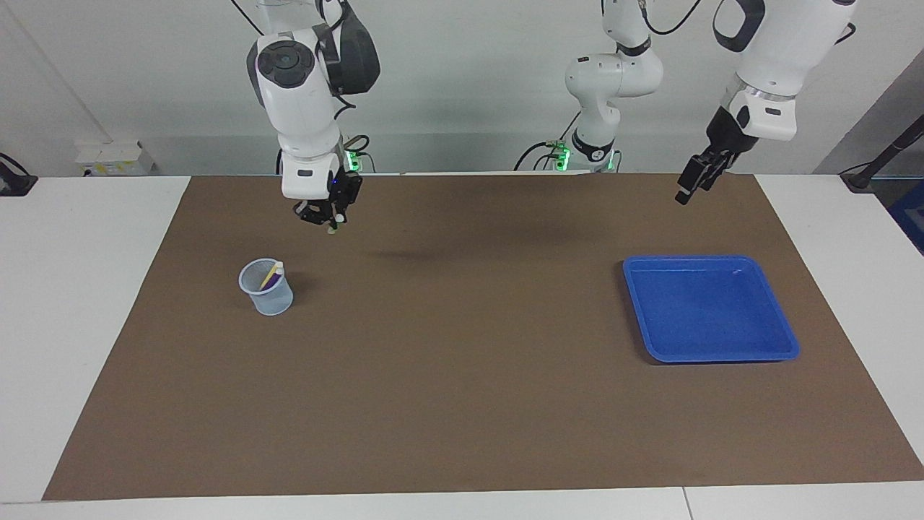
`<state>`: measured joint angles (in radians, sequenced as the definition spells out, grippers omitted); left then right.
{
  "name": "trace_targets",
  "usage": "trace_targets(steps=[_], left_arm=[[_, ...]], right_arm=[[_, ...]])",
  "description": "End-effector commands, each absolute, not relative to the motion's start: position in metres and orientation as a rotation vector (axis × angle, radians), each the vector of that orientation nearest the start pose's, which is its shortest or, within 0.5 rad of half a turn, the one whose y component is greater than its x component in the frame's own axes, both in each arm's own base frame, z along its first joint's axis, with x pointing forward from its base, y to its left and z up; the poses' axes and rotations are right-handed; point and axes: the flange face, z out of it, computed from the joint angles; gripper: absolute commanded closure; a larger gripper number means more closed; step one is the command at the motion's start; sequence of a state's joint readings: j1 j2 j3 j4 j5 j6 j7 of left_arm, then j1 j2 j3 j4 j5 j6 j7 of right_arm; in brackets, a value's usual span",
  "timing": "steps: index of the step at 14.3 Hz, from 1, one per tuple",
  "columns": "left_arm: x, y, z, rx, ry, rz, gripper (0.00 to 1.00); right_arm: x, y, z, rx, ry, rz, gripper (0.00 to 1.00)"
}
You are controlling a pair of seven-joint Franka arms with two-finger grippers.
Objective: Transfer and insert pens with both arms
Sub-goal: 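Carry the green pen to the white cup while the left gripper withdraws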
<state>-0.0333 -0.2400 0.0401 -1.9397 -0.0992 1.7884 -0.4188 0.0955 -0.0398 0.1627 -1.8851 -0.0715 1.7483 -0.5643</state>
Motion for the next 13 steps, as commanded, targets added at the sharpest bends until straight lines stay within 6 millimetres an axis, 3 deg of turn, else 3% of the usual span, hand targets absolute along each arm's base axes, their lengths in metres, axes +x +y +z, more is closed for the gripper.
trace_targets(steps=[1, 4, 7, 13], left_arm=[[0.484, 0.023, 0.599, -3.228, -0.511, -0.111, 0.22], [0.483, 0.042, 0.600, -3.241, -0.375, -0.128, 0.22], [0.486, 0.048, 0.603, -3.235, -0.368, -0.145, 0.22], [0.494, 0.044, 0.611, -3.183, -0.321, -0.172, 0.22]], right_arm=[[0.536, 0.078, 0.512, -2.868, -1.486, 0.168, 1.00], [0.542, 0.036, 0.495, -2.828, -1.576, 0.117, 1.00], [0.540, 0.013, 0.477, -2.821, -1.613, 0.068, 1.00], [0.534, 0.005, 0.451, -2.858, -1.514, 0.044, 1.00]])
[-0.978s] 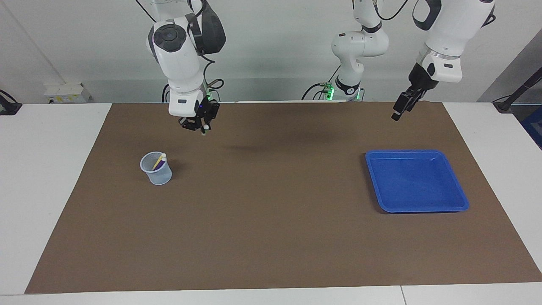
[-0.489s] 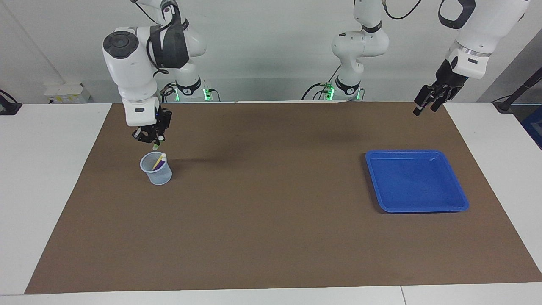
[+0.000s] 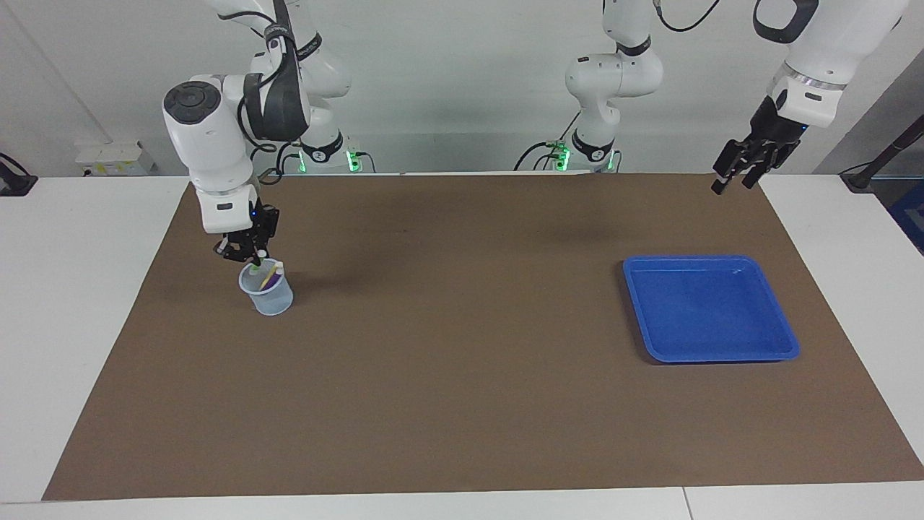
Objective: Transfer and insert pens with both arms
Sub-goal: 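Carry the green pen to the white cup while the left gripper withdraws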
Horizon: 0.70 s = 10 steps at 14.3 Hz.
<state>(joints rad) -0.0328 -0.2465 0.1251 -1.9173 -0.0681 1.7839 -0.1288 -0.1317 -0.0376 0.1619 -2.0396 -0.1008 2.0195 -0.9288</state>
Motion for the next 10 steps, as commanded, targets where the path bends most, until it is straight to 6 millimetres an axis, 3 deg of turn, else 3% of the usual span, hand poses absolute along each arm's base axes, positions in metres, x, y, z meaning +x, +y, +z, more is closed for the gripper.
trace_targets(steps=[1, 2, 3, 4, 8, 10], left_arm=[[0.494, 0.044, 0.611, -3.181, -0.320, -0.172, 0.22], [0.495, 0.042, 0.611, -3.179, -0.312, -0.170, 0.22], [0.496, 0.038, 0.609, -3.171, -0.297, -0.165, 0.22], [0.500, 0.032, 0.607, -3.162, -0.267, -0.159, 0.22], [0.512, 0.020, 0.614, -3.155, -0.229, -0.162, 0.22], [0.522, 0.008, 0.616, -3.152, -0.199, -0.153, 0.22]], right_arm=[[0.534, -0.003, 0.447, -2.870, -1.483, 0.018, 1.00], [0.535, -0.004, 0.446, -2.863, -1.466, -0.009, 0.95], [0.535, -0.003, 0.447, -2.858, -1.442, -0.017, 0.37], [0.534, -0.004, 0.449, -2.847, -1.406, -0.018, 0.00], [0.539, 0.010, 0.501, -2.845, -1.247, -0.025, 0.00], [0.527, 0.017, 0.529, -2.888, -1.103, 0.054, 0.00]])
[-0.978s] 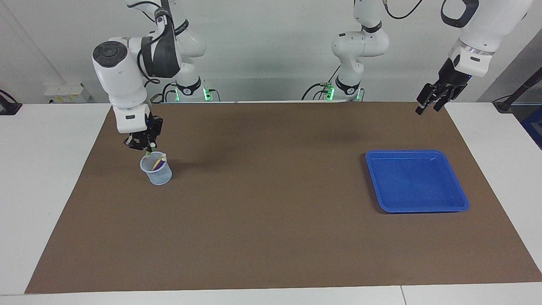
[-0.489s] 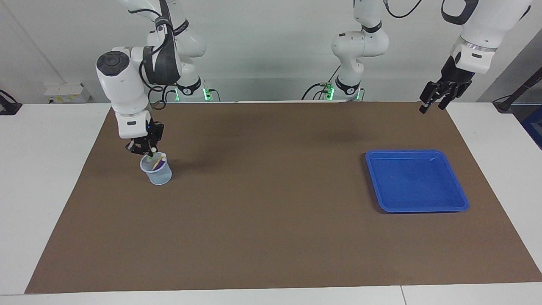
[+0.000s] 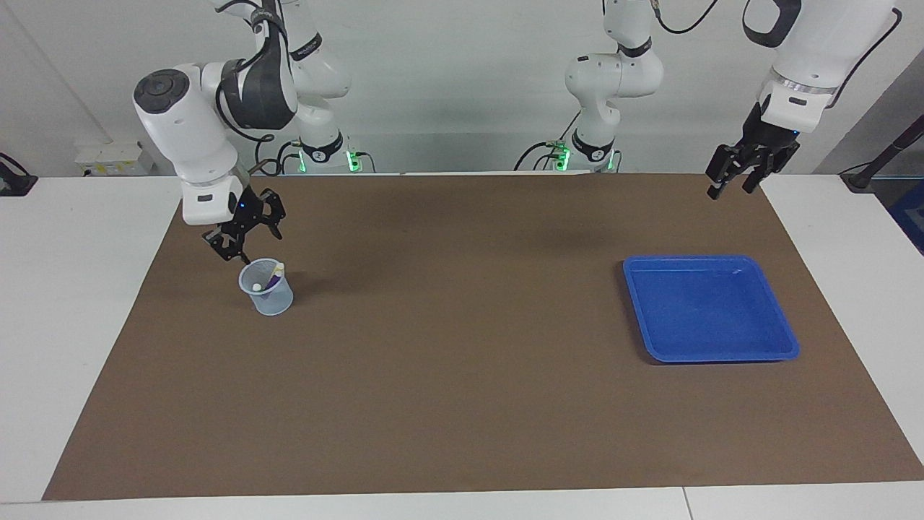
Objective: Transfer and insert pens with both arms
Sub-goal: 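Carry the green pen to the white cup while the left gripper withdraws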
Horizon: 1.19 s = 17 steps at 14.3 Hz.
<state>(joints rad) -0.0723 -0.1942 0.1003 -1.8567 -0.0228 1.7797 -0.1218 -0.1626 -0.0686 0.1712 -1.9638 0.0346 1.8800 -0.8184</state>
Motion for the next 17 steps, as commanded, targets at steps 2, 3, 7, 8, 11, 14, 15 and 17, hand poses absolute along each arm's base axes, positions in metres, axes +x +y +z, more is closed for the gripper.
trace_targets(steps=[2, 3, 7, 8, 11, 14, 15, 17], left_arm=[[0.534, 0.006, 0.619, -3.149, -0.196, -0.129, 0.22], [0.540, 0.008, 0.620, -3.145, -0.203, -0.115, 0.22], [0.549, -0.007, 0.617, -3.142, -0.160, -0.103, 0.22], [0.548, -0.008, 0.616, -3.142, -0.152, -0.099, 0.22], [0.548, -0.010, 0.615, -3.143, -0.107, -0.101, 0.14], [0.547, -0.009, 0.614, -3.142, -0.053, -0.094, 0.00], [0.547, -0.008, 0.615, -3.141, -0.025, -0.096, 0.00], [0.549, -0.010, 0.612, -3.141, 0.009, -0.084, 0.00]], right_arm=[[0.513, 0.024, 0.549, -2.932, -0.920, 0.151, 0.00], [0.506, 0.038, 0.555, -2.939, -0.888, 0.178, 0.00], [0.500, 0.041, 0.553, -2.964, -0.819, 0.185, 0.00], [0.498, 0.047, 0.555, -2.973, -0.824, 0.168, 0.00], [0.503, 0.061, 0.568, -3.005, -0.742, 0.124, 0.00], [0.516, 0.065, 0.603, -3.021, -0.627, 0.172, 0.00], [0.520, 0.060, 0.606, -3.025, -0.530, 0.199, 0.00], [0.523, 0.065, 0.611, -3.038, -0.482, 0.181, 0.00]])
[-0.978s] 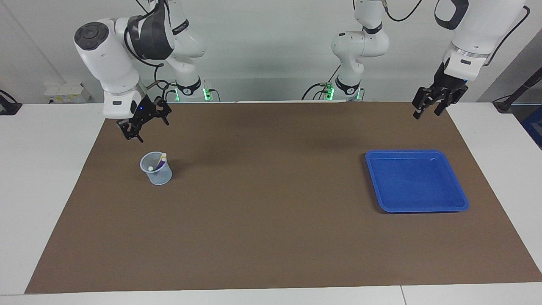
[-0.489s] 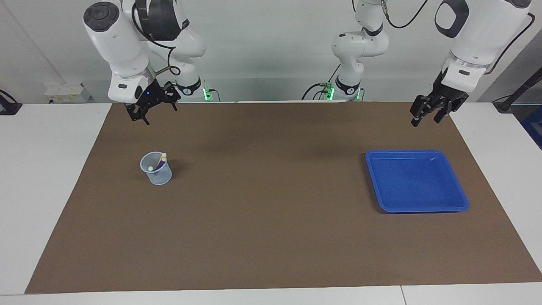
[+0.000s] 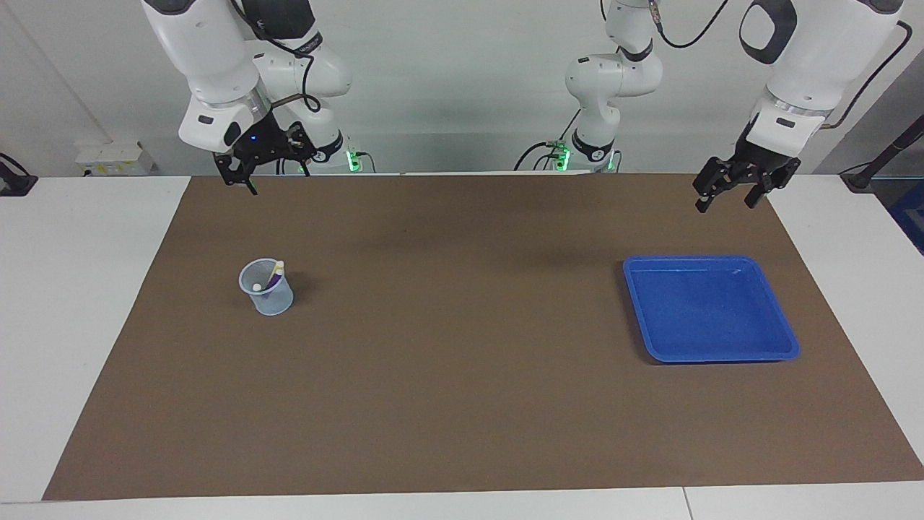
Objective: Transfer and insert pens with both arms
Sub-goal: 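Carry the green pen to the white cup while the left gripper withdraws, then insert the green pen into the white cup and open the right gripper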
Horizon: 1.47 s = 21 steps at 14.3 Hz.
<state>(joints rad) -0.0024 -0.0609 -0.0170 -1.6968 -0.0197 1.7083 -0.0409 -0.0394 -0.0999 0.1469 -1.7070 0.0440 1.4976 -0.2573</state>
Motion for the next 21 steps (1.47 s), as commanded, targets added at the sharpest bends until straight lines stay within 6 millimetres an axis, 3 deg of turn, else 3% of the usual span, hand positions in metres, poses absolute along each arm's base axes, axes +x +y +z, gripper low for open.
trace_targets(steps=[1, 7, 17, 21], left_arm=[[0.550, -0.013, 0.612, -3.142, 0.019, -0.089, 0.00], [0.551, -0.009, 0.612, -3.143, 0.002, -0.101, 0.00], [0.551, -0.008, 0.612, -3.142, 0.000, -0.101, 0.00], [0.550, -0.007, 0.613, -3.142, -0.003, -0.104, 0.00]], right_arm=[[0.523, 0.071, 0.607, -3.049, -0.475, 0.178, 0.00], [0.528, 0.069, 0.595, -3.070, -0.413, 0.139, 0.00], [0.526, 0.074, 0.598, -3.071, -0.425, 0.143, 0.00], [0.529, 0.057, 0.597, -3.068, -0.384, 0.141, 0.00]])
